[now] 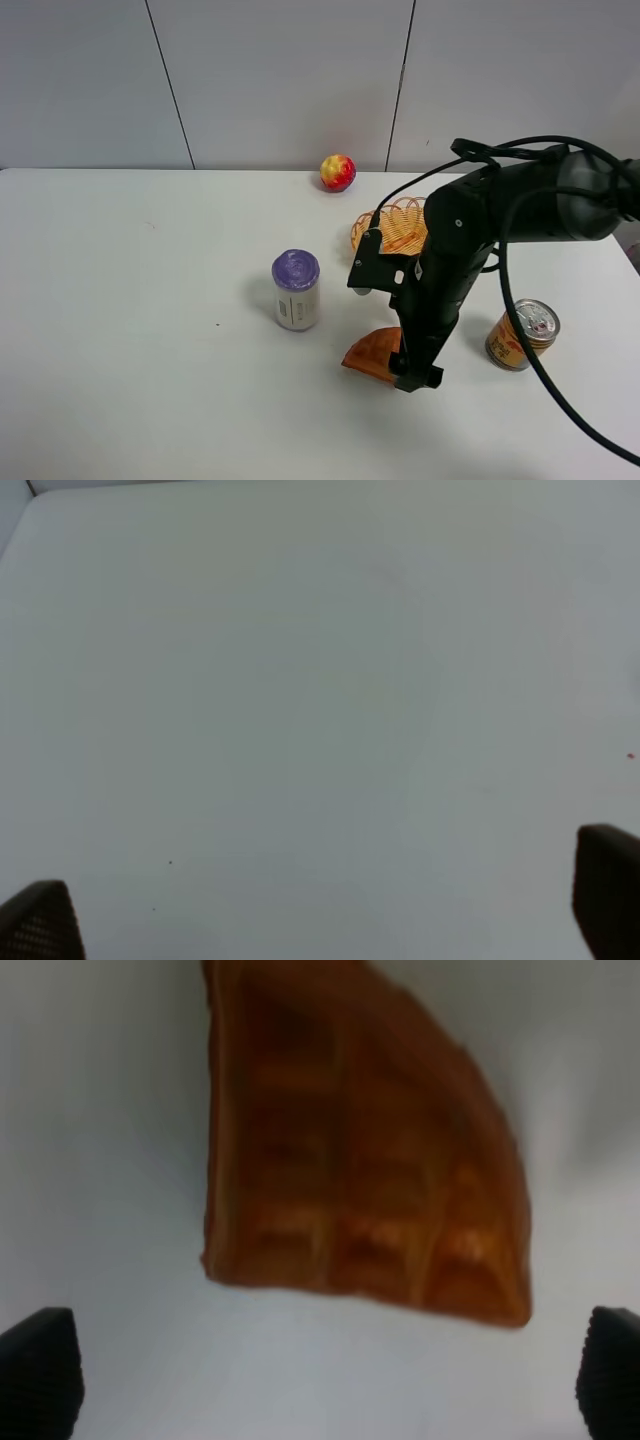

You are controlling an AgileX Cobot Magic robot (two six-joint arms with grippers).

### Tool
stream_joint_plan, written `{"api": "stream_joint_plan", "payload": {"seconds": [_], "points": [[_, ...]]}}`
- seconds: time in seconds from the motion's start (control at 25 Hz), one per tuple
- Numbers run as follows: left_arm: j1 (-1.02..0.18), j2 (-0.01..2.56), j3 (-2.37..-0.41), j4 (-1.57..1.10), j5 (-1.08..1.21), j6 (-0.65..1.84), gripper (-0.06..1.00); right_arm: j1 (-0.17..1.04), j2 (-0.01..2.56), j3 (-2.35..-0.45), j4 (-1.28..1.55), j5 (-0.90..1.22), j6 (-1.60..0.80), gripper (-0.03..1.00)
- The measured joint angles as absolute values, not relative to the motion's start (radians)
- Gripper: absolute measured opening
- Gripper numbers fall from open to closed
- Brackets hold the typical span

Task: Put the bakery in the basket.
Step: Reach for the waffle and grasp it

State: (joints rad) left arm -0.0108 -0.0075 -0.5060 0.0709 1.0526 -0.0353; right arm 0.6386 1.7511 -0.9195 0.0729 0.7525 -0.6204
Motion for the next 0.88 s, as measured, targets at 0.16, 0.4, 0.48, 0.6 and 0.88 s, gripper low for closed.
{"api": "stream_joint_plan", "payload": {"seconds": [0.16, 0.4, 0.48, 0.6, 0.88], "points": [[-0.011, -0.008, -0.506, 0.071, 1.053, -0.035, 1.00, 0.663, 1.796, -1.037, 0.073, 0.769, -0.619, 0.99], [-0.011, -0.008, -0.506, 0.071, 1.053, -0.035, 1.00, 0.686, 1.888, -1.173, 0.037, 0.848, -0.618, 0.99], [-0.011, -0.008, -0.506, 0.071, 1.053, -0.035, 1.00, 0.693, 1.902, -1.176, 0.037, 0.863, -0.615, 0.99], [-0.011, -0.008, -0.506, 0.071, 1.053, -0.035, 1.00, 0.697, 1.916, -1.176, 0.041, 0.873, -0.614, 0.99], [-0.011, -0.008, -0.506, 0.071, 1.053, -0.035, 1.00, 0.697, 1.948, -1.176, 0.064, 0.883, -0.597, 0.99]]}}
